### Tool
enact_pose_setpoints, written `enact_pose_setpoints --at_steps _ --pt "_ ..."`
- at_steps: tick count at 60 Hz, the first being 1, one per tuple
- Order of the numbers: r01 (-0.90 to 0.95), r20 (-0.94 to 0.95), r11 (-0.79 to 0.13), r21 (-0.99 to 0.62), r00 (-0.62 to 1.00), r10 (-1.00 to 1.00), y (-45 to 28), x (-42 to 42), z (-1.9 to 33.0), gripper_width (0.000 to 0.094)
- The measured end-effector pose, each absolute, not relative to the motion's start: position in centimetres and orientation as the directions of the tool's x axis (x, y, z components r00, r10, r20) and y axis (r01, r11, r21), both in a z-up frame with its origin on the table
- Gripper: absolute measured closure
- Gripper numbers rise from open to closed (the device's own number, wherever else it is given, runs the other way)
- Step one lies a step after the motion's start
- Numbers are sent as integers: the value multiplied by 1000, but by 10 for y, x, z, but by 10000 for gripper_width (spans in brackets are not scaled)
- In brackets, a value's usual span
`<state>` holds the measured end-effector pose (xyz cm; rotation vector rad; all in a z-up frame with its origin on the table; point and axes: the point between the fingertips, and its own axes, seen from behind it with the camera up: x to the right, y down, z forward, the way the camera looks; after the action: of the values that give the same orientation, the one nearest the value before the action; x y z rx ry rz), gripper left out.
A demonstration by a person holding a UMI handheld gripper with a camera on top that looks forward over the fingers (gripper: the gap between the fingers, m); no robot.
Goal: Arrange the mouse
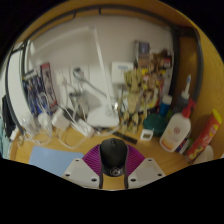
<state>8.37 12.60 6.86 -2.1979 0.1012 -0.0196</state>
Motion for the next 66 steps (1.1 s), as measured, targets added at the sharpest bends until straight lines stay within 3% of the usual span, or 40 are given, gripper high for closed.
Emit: enact_pose_setpoints --at_steps 10,14,18,24,39,48,54,66 --pt "-65 -41 -467 -882 997 -60 131 38 184 652" --pt "-44 -31 -442 -896 999 -37 127 10 210 654" --pt "-34 -29 -447 -894 999 -19 123 -20 214 653" --pt "-23 -27 -478 -878 1000 1 115 -65 191 653" --pt "-1 -25 -615 -789 999 32 95 -135 73 652" --pt "3 -25 -679 -734 999 31 87 -147 20 652" --pt "15 -17 -713 -701 999 38 80 -148 -4 630" --pt "16 -8 -720 -694 1000 30 79 -150 -5 490"
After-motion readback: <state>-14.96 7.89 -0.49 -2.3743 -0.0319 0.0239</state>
